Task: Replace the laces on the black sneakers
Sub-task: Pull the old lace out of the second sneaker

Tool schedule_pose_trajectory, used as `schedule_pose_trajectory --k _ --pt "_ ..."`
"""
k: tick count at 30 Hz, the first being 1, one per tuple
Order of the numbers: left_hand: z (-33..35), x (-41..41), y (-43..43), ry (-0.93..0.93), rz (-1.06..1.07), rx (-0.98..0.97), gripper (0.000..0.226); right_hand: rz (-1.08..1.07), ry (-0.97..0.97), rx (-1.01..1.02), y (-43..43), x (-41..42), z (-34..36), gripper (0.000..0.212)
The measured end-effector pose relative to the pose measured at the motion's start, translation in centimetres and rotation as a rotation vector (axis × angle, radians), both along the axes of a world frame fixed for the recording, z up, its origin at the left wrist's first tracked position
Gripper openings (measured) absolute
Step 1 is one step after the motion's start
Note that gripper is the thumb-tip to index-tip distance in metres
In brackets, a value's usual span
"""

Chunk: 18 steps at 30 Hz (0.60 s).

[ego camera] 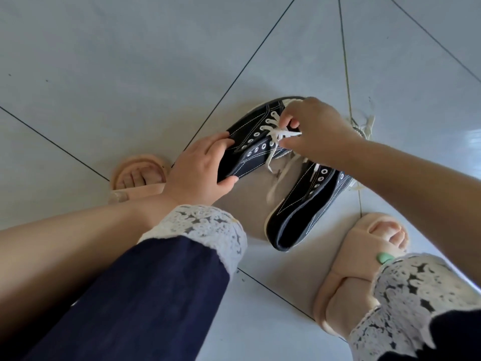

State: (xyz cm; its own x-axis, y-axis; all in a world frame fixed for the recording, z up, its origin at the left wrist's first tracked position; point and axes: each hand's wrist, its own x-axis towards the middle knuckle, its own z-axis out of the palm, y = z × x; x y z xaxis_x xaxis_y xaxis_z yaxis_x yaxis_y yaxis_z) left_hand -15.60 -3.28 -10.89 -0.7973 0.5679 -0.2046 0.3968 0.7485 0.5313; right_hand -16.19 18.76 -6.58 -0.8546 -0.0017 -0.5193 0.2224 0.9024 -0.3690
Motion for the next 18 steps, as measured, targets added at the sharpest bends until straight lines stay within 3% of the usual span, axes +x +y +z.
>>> schedule_pose_trajectory --k 2,7,13,18 --pt "-0.1 -0.1 -0.1 -0.007 0.006 0.002 0.060 -0.005 0.008 0.011 -0.8 0.5 -0.1 0.004" --pt "-0.2 0.0 -0.1 0.018 -0.006 0.008 0.059 -0.114 -0.064 -0.206 -2.5 2.9 0.0 0.016" --pt "-0.2 -0.1 -0.2 -0.003 -0.011 -0.003 0.060 -0.544 0.021 -0.308 -1.3 2.4 -0.5 0.012" --pt "-0.1 -0.1 -0.1 0.001 -0.007 -0.003 0.059 -0.550 0.051 -0.242 -1.8 2.0 -1.0 0.007"
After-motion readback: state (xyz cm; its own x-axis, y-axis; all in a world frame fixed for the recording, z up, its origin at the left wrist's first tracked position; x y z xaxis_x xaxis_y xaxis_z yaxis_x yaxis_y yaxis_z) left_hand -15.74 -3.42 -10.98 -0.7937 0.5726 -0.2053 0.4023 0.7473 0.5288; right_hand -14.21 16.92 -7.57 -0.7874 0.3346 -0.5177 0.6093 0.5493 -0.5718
